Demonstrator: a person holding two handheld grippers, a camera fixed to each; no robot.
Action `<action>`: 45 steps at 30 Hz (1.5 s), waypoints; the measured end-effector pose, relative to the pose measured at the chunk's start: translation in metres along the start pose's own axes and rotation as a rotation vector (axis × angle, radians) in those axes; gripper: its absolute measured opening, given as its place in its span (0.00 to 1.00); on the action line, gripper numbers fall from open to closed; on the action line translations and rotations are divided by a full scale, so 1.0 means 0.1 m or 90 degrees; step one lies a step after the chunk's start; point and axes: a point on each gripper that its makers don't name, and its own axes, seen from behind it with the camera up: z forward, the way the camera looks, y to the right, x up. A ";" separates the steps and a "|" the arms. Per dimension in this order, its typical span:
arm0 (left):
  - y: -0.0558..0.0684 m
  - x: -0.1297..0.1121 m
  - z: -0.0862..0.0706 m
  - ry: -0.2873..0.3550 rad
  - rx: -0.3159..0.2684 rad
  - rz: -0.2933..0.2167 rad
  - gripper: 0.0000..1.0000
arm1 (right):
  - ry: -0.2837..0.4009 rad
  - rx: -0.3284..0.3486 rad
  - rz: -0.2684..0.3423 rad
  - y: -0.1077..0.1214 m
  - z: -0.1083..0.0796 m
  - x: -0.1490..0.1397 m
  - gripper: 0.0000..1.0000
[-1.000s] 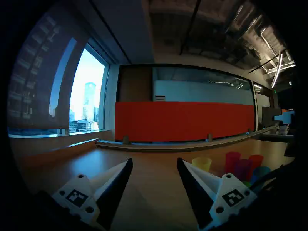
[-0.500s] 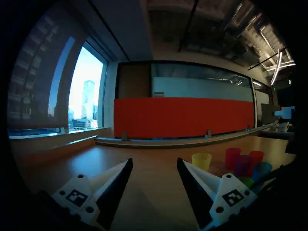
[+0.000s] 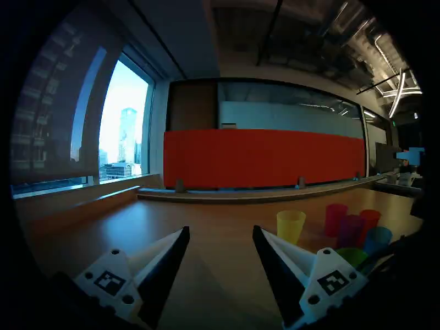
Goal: Pour water
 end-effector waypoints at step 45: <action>0.02 -0.03 0.03 -0.002 -0.004 0.001 0.84 | 0.041 -0.053 -0.031 0.29 -0.20 -0.05 0.98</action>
